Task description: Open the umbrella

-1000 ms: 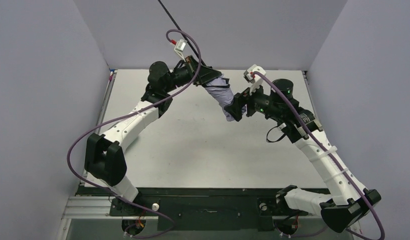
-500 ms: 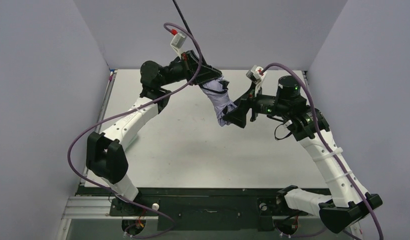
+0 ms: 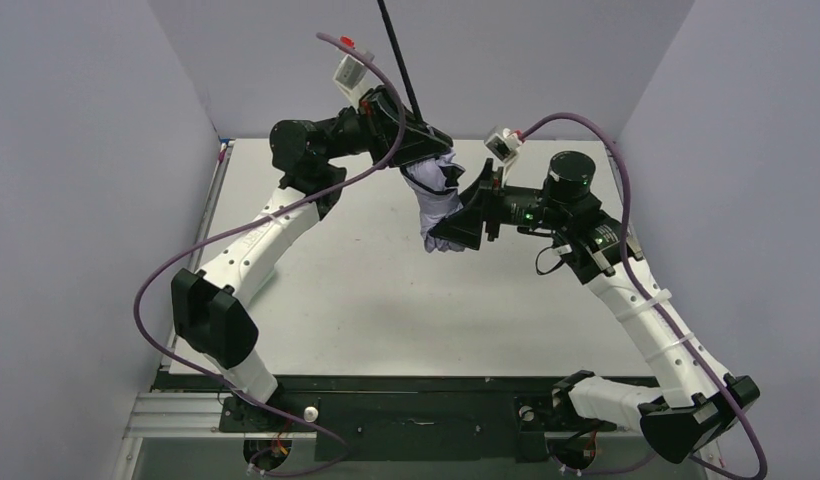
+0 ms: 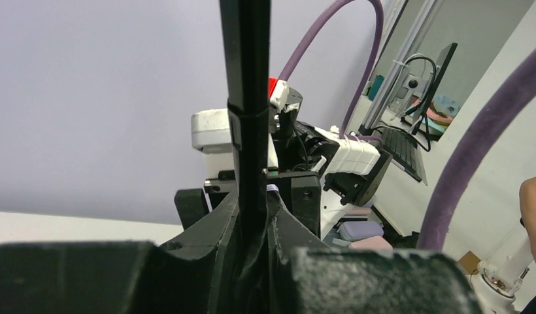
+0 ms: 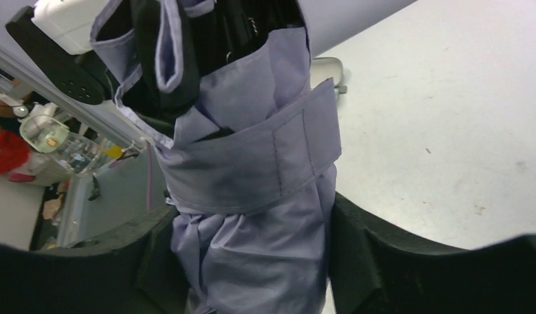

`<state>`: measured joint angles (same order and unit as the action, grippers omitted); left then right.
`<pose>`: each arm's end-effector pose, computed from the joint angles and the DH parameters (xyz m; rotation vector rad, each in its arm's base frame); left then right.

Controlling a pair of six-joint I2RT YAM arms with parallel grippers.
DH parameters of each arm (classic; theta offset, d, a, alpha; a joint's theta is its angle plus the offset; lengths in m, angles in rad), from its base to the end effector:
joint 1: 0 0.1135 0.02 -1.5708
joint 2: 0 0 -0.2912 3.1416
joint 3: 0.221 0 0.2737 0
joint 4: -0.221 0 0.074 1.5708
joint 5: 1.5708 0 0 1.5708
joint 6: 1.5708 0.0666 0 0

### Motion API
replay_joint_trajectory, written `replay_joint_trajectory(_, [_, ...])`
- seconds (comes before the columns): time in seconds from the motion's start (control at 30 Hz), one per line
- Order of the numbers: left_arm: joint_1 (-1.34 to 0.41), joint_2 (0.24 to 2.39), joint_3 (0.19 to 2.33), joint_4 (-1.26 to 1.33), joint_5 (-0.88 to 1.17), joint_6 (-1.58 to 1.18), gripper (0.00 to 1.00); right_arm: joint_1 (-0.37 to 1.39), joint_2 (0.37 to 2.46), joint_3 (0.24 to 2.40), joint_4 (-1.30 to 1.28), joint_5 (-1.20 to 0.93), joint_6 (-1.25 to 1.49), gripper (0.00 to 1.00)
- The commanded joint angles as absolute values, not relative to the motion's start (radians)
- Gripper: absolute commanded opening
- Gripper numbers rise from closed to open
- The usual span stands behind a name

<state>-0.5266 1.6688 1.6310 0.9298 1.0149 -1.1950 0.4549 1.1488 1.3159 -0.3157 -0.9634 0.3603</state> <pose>0.3054 -0.2430 0.5381 0.8479 1.0684 -1.8355 0.2139 0.1655 0.4661 -0.8476 1.6668 1.4005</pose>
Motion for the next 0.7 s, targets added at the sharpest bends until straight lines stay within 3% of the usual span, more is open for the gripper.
replay_joint_trajectory(0.0, [-0.534, 1.663, 1.694, 0.941, 0.983, -1.22, 0.0, 0.517, 1.154, 1.307, -0.161, -0.93, 0.391, 0.42])
replay_joint_trajectory(0.03, [-0.529, 1.657, 1.694, 0.92, 0.972, -1.198, 0.01, 0.52, 1.152, 1.304, -0.166, -0.927, 0.387, 0.33])
replay_joint_trajectory(0.07, [-0.516, 1.655, 1.689, 0.867, 0.947, -1.186, 0.17, 0.52, 1.151, 1.303, -0.169, -0.915, 0.383, 0.17])
replay_joint_trajectory(0.1, [-0.509, 1.65, 1.684, 0.848, 0.936, -1.165, 0.23, 0.518, 1.148, 1.304, -0.184, -0.9, 0.379, 0.11])
replay_joint_trajectory(0.13, [-0.491, 1.642, 1.674, 0.808, 0.915, -1.149, 0.4, 0.509, 1.141, 1.305, -0.19, -0.862, 0.372, 0.04])
replay_joint_trajectory(0.2, [-0.458, 1.626, 1.657, 0.734, 0.876, -1.096, 0.61, 0.491, 1.128, 1.304, -0.202, -0.795, 0.366, 0.0])
replay_joint_trajectory(0.23, [-0.444, 1.618, 1.651, 0.7, 0.86, -1.056, 0.66, 0.485, 1.123, 1.301, -0.206, -0.769, 0.367, 0.0])
replay_joint_trajectory(0.3, [-0.404, 1.588, 1.628, 0.582, 0.787, -0.977, 0.96, 0.471, 1.109, 1.301, -0.22, -0.692, 0.344, 0.0])
replay_joint_trajectory(0.33, [-0.376, 1.565, 1.612, 0.503, 0.734, -0.913, 0.99, 0.471, 1.099, 1.306, -0.232, -0.643, 0.331, 0.0])
replay_joint_trajectory(0.47, [-0.347, 1.506, 1.617, 0.184, 0.554, -0.639, 0.97, 0.484, 1.087, 1.317, -0.292, -0.494, 0.266, 0.0])
replay_joint_trajectory(0.67, [-0.44, 1.456, 1.587, 0.034, 0.482, -0.52, 0.97, 0.56, 1.107, 1.348, -0.392, -0.233, 0.159, 0.0])
